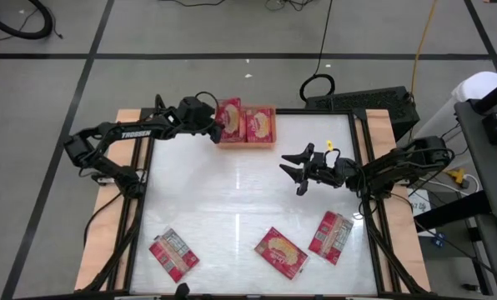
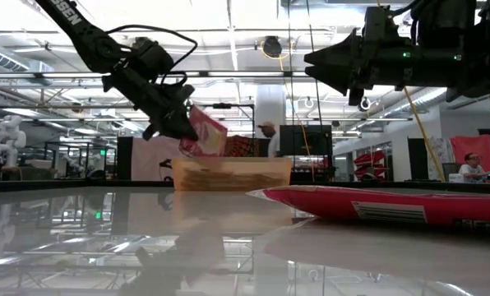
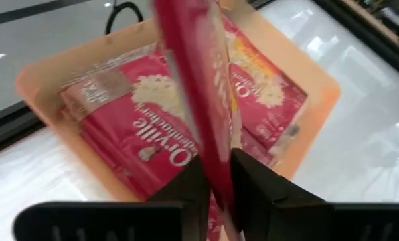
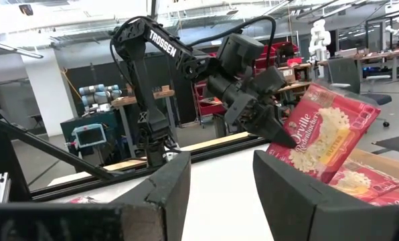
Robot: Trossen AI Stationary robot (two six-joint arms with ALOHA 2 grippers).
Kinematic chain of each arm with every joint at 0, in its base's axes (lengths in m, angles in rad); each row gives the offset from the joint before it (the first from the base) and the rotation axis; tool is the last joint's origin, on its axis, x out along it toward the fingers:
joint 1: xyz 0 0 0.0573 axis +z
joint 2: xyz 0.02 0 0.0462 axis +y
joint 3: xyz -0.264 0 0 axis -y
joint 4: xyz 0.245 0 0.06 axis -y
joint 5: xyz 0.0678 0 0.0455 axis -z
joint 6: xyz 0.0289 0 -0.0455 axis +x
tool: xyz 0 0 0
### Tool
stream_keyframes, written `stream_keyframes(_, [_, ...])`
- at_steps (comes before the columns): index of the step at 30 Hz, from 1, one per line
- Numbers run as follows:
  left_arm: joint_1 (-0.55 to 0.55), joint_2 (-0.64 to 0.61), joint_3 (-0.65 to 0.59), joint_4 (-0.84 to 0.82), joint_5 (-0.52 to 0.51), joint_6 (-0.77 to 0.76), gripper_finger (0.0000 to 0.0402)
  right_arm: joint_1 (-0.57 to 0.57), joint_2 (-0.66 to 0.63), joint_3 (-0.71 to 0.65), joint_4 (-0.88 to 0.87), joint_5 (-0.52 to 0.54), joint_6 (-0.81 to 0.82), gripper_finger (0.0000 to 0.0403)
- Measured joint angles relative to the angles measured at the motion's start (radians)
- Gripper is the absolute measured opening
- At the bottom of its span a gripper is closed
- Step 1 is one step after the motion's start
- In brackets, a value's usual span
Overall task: Sort popcorn bags into baskets
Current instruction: Put the red popcorn bag into the orange bin
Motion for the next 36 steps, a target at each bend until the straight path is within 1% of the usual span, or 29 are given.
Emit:
stream_keyframes(7, [0.0,0.0,0.0,-0.015,-0.054,0.008,0.0102,0.0,0.0,0.0,0.0,0.0,0.002,0.0157])
stream_keyframes(17, [0.0,0.0,0.0,-0.015,-0.185,0.018,0.0195,0.0,0.0,0.0,0.0,0.0,0.002,0.0157])
stream_keyframes(22, [-0.006,0.0,0.0,-0.008,-0.19,0.018,0.0225,0.0,0.0,0.0,0.0,0.0,0.005,0.0157])
stream_keyframes(24, [-0.006,0.0,0.0,-0.002,-0.198,0.018,0.023,0.0,0.0,0.001,0.0,0.0,0.015,0.0157])
stream_keyframes(27, [-0.008,0.0,0.0,0.016,-0.244,0.003,0.0231,0.0,0.0,0.001,0.0,0.0,0.017,0.0157])
stream_keyframes(30, [-0.027,0.0,0.0,0.083,-0.252,-0.033,0.0225,0.0,0.0,0.001,-0.019,0.001,0.017,0.0157])
stream_keyframes(33, [-0.086,0.0,0.0,0.138,-0.249,-0.027,0.0212,0.0,0.0,0.001,-0.06,0.001,0.019,0.0157])
stream_keyframes(36, [-0.161,0.0,0.0,0.154,-0.249,-0.009,0.0194,0.0,0.0,0.001,-0.113,0.001,0.052,0.0157])
